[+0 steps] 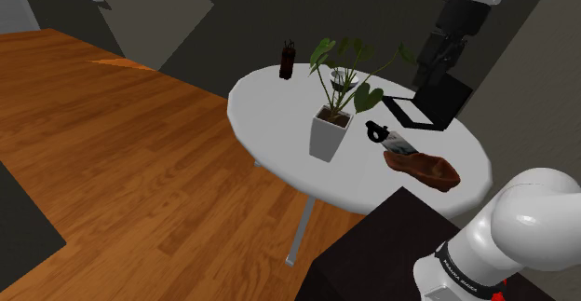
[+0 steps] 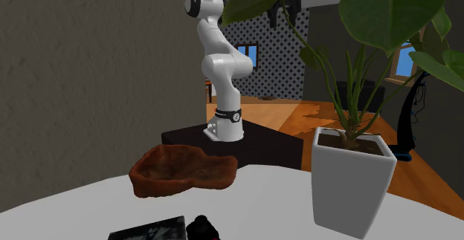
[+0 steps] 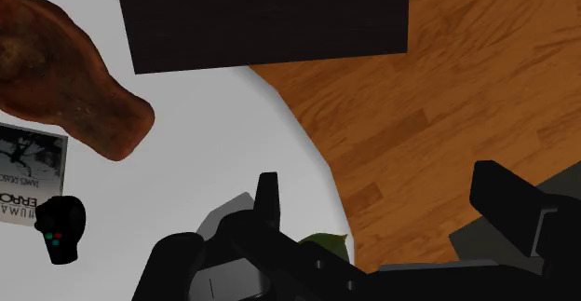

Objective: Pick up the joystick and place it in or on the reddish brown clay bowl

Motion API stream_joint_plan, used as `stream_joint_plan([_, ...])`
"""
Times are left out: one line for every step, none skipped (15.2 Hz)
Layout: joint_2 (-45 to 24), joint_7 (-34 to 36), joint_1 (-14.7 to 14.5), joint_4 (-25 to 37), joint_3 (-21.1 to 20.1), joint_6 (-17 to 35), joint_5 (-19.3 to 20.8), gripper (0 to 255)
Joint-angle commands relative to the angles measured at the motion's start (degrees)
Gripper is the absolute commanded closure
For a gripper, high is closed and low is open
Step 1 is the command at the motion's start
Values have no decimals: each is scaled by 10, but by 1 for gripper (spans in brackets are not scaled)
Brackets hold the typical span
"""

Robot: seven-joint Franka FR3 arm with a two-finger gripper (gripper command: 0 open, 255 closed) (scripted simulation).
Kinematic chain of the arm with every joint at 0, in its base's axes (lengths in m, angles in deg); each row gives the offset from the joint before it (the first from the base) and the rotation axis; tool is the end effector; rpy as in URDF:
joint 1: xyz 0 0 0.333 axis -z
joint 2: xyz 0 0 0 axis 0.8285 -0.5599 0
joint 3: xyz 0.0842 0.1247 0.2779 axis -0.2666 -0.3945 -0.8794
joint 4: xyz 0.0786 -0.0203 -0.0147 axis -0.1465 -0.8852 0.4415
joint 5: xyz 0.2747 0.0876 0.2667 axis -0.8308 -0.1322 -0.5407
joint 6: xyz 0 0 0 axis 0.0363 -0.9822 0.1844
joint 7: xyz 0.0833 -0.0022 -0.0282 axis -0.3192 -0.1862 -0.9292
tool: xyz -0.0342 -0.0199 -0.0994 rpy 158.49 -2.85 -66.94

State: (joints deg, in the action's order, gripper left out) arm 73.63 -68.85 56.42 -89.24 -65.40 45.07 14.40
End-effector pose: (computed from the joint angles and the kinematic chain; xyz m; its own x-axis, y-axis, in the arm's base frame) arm 0.2927 -0.0115 0.6156 0.9988 -0.0105 -0.0475 -0.0159 -0.9935 -0.1131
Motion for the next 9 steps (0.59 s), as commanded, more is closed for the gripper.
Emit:
stream_joint_plan([0,0,0,0,0,0,0,0])
stream_joint_plan([-6,-9,3,-9,8,14,7,0])
stream_joint_plan([-12,-19,6,-18,15,28,14,0])
stream_joint_plan([-19,-28,9,-25,23,43,20,0])
stream_joint_plan([-27,-37,11,-33,30,57,27,0])
stream_joint_plan([-36,-46,14,-39,38,72,33,0])
stream_joint_plan([-45,-55,17,-45,46,87,39,0])
stream_joint_plan([-56,-64,20,-50,54,101,45,0])
stream_joint_plan([-66,-73,23,-54,62,117,51,0])
